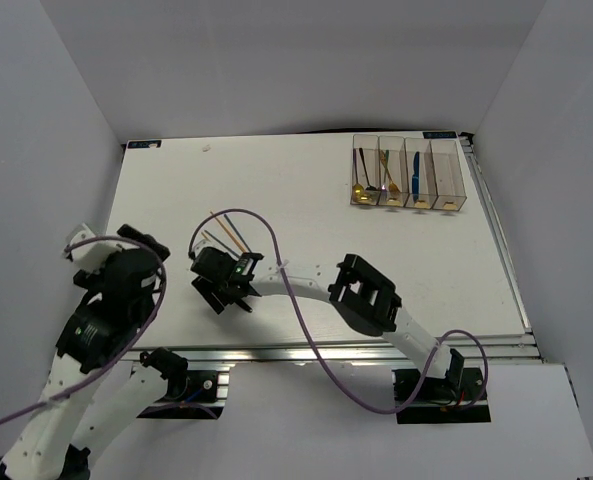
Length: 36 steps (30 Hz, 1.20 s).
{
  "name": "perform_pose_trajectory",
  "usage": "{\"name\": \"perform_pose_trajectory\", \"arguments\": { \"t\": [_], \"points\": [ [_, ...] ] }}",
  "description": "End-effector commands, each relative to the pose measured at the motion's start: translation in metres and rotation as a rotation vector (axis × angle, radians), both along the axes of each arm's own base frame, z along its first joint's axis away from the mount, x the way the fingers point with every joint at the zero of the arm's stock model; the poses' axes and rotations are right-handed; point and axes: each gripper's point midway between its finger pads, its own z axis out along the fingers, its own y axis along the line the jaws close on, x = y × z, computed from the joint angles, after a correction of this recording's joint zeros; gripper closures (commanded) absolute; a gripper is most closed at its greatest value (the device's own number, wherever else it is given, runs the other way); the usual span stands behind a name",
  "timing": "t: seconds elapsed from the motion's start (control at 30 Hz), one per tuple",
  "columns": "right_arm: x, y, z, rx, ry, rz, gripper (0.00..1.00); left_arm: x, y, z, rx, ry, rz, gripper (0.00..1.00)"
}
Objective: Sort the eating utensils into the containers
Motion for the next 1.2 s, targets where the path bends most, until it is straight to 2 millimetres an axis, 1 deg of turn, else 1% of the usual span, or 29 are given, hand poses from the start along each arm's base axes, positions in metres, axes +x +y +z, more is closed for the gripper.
{"name": "perform_pose_trajectory", "arguments": {
  "t": [0.0, 0.07, 0.13, 0.17, 0.2, 0.23, 0.27, 0.3, 0.33, 0.37, 0.4, 0.47, 0.6, 0.8, 1.0, 1.03, 1.1, 1.13, 1.17],
  "points": [
    [0.018, -0.013, -0.003, -0.105, -0.057, -0.008, 0.27, -0.005, 0.012, 0.005, 0.068, -0.046, 0.014, 0.02],
    [0.015, -0.012, -0.008, -0.109, -0.042, 0.0, 0.28, -0.006, 0.013, -0.005, 0.083, -0.026, 0.017, 0.02],
    [0.011, -0.012, -0.016, -0.116, -0.01, 0.015, 0.32, -0.004, 0.01, -0.005, 0.081, -0.026, -0.002, 0.02],
    [0.006, -0.012, -0.021, -0.114, 0.034, 0.025, 0.41, -0.004, 0.009, -0.004, 0.082, -0.027, -0.009, 0.02],
    [0.005, -0.013, -0.027, -0.124, 0.063, 0.022, 0.45, -0.003, 0.01, -0.004, 0.085, -0.028, -0.008, 0.02],
    [-0.001, -0.024, -0.035, -0.174, 0.112, 0.004, 0.48, -0.004, 0.01, -0.006, 0.089, -0.024, -0.003, 0.02],
    [-0.002, -0.029, -0.04, -0.197, 0.14, -0.006, 0.53, -0.004, 0.01, -0.007, 0.088, -0.021, -0.001, 0.02],
    [-0.004, -0.034, -0.043, -0.216, 0.152, -0.015, 0.55, -0.003, 0.01, -0.008, 0.087, -0.022, 0.0, 0.02],
    [-0.009, -0.042, -0.051, -0.242, 0.173, -0.014, 0.55, -0.003, 0.01, -0.009, 0.086, -0.022, -0.003, 0.02],
    [-0.013, -0.048, -0.054, -0.257, 0.193, -0.019, 0.56, -0.002, 0.009, -0.009, 0.086, -0.022, -0.005, 0.02],
    [-0.015, -0.053, -0.053, -0.268, 0.197, -0.025, 0.56, -0.002, 0.009, -0.009, 0.084, -0.027, -0.005, 0.02],
    [-0.02, -0.067, -0.058, -0.315, 0.217, -0.034, 0.56, -0.001, 0.008, -0.01, 0.085, -0.022, -0.008, 0.02],
    [-0.021, -0.083, -0.06, -0.378, 0.22, -0.054, 0.55, -0.001, 0.008, -0.011, 0.082, -0.022, -0.012, 0.02],
    [-0.027, -0.093, -0.066, -0.413, 0.244, -0.045, 0.56, -0.003, 0.007, -0.01, 0.073, -0.038, -0.02, 0.02],
    [-0.04, -0.086, -0.075, -0.387, 0.317, 0.006, 0.61, -0.003, 0.007, -0.01, 0.069, -0.043, -0.022, 0.02],
    [-0.041, -0.085, -0.076, -0.388, 0.32, 0.009, 0.65, -0.003, 0.007, -0.011, 0.07, -0.042, -0.023, 0.02],
    [-0.039, -0.083, -0.079, -0.398, 0.319, 0.01, 0.68, -0.002, 0.007, -0.011, 0.07, -0.042, -0.024, 0.02],
    [-0.04, -0.087, -0.082, -0.422, 0.325, 0.01, 0.75, -0.002, 0.007, -0.012, 0.072, -0.038, -0.024, 0.02],
    [-0.041, -0.089, -0.084, -0.438, 0.327, 0.011, 0.77, -0.002, 0.007, -0.012, 0.074, -0.037, -0.023, 0.02]
  ]
}}
